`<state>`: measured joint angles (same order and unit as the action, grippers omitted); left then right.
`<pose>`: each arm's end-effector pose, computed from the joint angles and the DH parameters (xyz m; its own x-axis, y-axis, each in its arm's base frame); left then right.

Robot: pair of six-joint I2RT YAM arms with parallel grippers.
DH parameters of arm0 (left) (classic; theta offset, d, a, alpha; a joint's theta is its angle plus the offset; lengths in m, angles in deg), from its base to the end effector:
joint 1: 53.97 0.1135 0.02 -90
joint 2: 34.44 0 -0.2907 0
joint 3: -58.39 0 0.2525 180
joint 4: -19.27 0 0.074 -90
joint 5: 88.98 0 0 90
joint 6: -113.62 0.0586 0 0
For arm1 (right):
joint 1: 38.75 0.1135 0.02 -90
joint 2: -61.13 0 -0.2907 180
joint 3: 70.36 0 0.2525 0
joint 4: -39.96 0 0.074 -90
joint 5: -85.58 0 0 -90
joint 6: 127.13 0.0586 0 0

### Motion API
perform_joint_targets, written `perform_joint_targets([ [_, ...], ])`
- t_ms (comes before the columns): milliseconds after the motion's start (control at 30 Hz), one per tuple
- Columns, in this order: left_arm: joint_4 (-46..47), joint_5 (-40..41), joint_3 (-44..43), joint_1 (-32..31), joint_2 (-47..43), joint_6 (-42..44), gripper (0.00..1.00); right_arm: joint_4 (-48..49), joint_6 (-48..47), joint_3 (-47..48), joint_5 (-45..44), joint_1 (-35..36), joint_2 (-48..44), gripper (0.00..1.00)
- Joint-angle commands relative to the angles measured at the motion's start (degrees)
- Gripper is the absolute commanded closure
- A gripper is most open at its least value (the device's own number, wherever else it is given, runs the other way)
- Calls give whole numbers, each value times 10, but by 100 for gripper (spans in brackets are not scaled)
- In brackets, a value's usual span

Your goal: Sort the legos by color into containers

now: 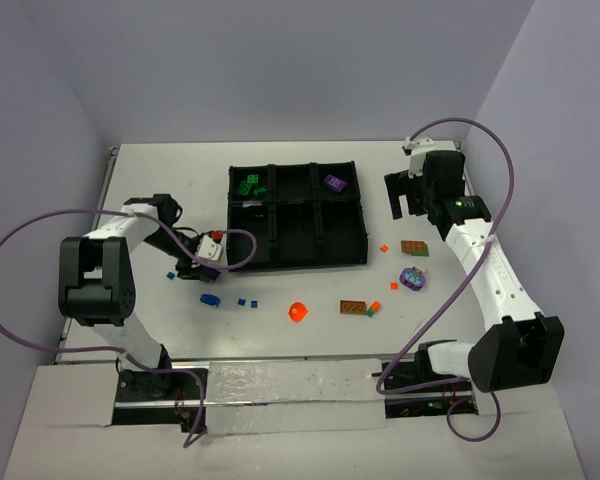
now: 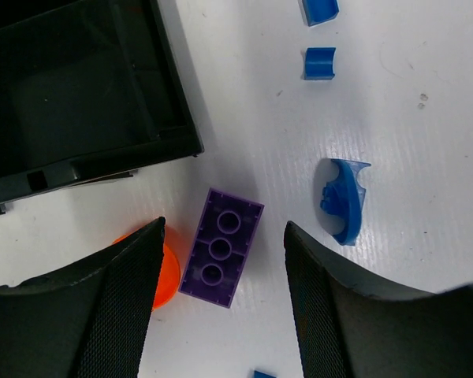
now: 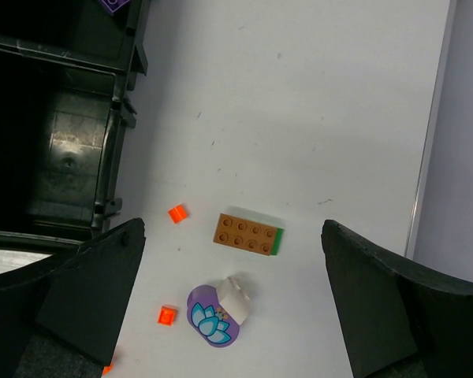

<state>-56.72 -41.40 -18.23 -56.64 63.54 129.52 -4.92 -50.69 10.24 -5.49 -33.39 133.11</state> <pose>0.2784 -0.0526 0.1931 0.2216 0.7004 -0.6785 0.9670 -0.2476 0.0602 0.2855 0.0257 0.3494 -0.5541 -0.2874 -0.7813 -0.2143 0.9561 -0.1998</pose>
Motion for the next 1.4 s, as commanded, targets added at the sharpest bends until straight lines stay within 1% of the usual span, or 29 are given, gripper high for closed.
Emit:
perform_joint_targets([
  [0, 16, -3, -20, -8, 20, 25, 33, -5, -8, 9, -12, 3, -18, 0],
  [233, 26, 44, -4, -6, 38, 39, 36, -5, -9, 15, -16, 3, -14, 0],
  [433, 34, 82, 1, 1, 44, 40, 43, -5, -11, 21, -15, 3, -8, 0],
  [667, 47, 123, 15, 12, 29, 46, 53, 4, -9, 20, -10, 3, -5, 0],
  [833, 26, 103, 9, 30, -11, 48, 67, 7, -10, 17, -7, 3, -6, 0],
  [900, -15, 88, -5, 49, -34, 49, 74, 6, -11, 16, -6, 3, -8, 0],
  [933, -22, 83, -13, 51, -37, 51, 74, 6, -12, 16, -6, 3, -8, 0],
  [1000, -90, 65, -52, 72, -71, 72, 82, 5, -12, 14, -5, 3, -13, 0],
  [1033, -133, 54, -73, 76, -80, 71, 88, 5, -12, 13, -4, 3, -15, 0],
  [1067, -150, 32, -111, 79, -91, 60, 92, 4, -11, 13, 2, 3, -18, 0],
  [1100, -162, 29, -134, 78, -92, 57, 95, 1, -9, 14, 3, 2, -19, 0],
  [1167, -160, -36, -196, 73, -104, -9, 100, -9, 0, 20, 30, 2, -23, 0],
  [1200, -149, -55, -212, 71, -105, -32, 100, -13, 6, 23, 41, 3, -23, 0],
  [1233, -128, -67, -224, 57, -106, -77, 100, -19, 11, 28, 60, 3, -23, 0],
  [1267, -90, -74, -232, 26, -111, -177, 100, -25, 20, 33, 94, 3, -22, 0],
  [1333, 65, -71, -223, -45, -139, -370, 100, -45, 57, 53, 158, 3, -19, 0],
  [1367, 112, -70, -210, -63, -151, -413, 100, -52, 74, 62, 188, 5, -11, 0],
])
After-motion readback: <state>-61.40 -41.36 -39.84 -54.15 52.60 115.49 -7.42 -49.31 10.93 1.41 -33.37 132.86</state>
